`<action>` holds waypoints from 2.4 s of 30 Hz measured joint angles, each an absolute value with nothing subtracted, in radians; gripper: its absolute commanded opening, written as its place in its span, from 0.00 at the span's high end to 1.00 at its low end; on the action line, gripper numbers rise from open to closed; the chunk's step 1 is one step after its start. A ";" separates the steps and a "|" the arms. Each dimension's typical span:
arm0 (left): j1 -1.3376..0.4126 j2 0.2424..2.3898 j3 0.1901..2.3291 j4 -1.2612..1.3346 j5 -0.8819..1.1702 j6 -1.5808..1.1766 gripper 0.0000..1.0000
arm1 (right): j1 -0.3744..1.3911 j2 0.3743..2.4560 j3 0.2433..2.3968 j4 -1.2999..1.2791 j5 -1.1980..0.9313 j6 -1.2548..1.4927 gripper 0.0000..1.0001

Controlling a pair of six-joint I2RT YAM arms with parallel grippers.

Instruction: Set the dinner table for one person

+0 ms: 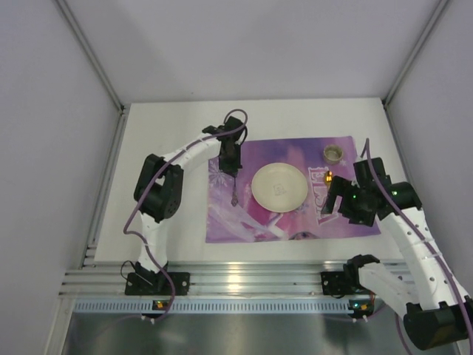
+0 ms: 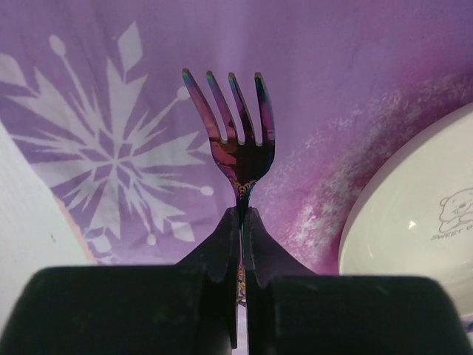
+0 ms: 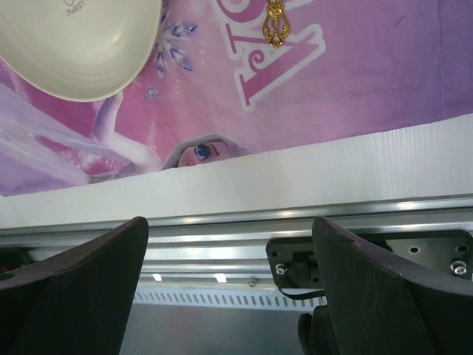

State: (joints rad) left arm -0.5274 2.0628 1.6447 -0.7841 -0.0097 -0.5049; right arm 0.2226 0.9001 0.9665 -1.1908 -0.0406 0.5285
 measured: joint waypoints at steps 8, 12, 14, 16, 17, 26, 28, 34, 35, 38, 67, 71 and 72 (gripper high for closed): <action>-0.545 2.103 1.679 -0.793 -0.053 -0.550 0.82 | 0.223 0.874 0.966 -1.231 -0.039 0.536 0.06; -0.545 2.078 1.622 -0.778 -0.068 -0.569 0.59 | 0.223 0.874 0.966 -1.235 -0.038 0.535 0.04; -0.545 2.055 1.591 -0.779 -0.071 -0.572 0.48 | 0.223 0.874 0.967 -1.236 -0.038 0.534 0.02; -0.545 2.027 1.570 -0.778 -0.075 -0.573 0.39 | 0.223 0.875 0.967 -1.236 -0.039 0.533 0.01; -0.545 2.008 1.563 -0.777 -0.081 -0.570 0.36 | 0.223 0.876 0.970 -1.237 -0.039 0.532 0.00; -0.542 1.661 1.404 -0.621 -0.317 -0.451 0.21 | 0.223 0.860 1.055 -1.227 -0.057 0.500 0.00; -0.527 1.488 1.219 -0.435 -0.392 -0.361 0.22 | 0.225 0.822 1.088 -1.214 -0.067 0.490 0.00; -0.468 1.174 0.548 0.344 -0.517 -0.025 0.17 | 0.226 0.676 1.149 -1.141 -0.109 0.479 0.00; -0.453 1.190 0.498 0.390 -0.508 0.006 0.17 | 0.226 0.659 1.148 -1.133 -0.118 0.480 0.00; -0.396 1.294 0.454 0.502 -0.502 0.067 0.14 | 0.226 0.626 1.131 -1.108 -0.143 0.480 0.00; -0.089 1.369 0.267 0.817 -0.083 0.005 0.13 | 0.226 0.555 1.061 -0.957 -0.202 0.456 0.00; -0.034 1.373 0.268 0.846 -0.030 0.018 0.12 | 0.226 0.563 1.062 -0.957 -0.209 0.452 0.00; -0.027 1.382 0.268 0.860 -0.016 0.017 0.12 | 0.226 0.560 1.062 -0.955 -0.210 0.453 0.00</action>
State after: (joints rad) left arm -0.0265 1.3819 0.2676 0.8597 -0.0158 0.0170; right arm 0.2264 0.5602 1.0618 -0.9546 -0.2104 0.4526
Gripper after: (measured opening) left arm 0.872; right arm 0.996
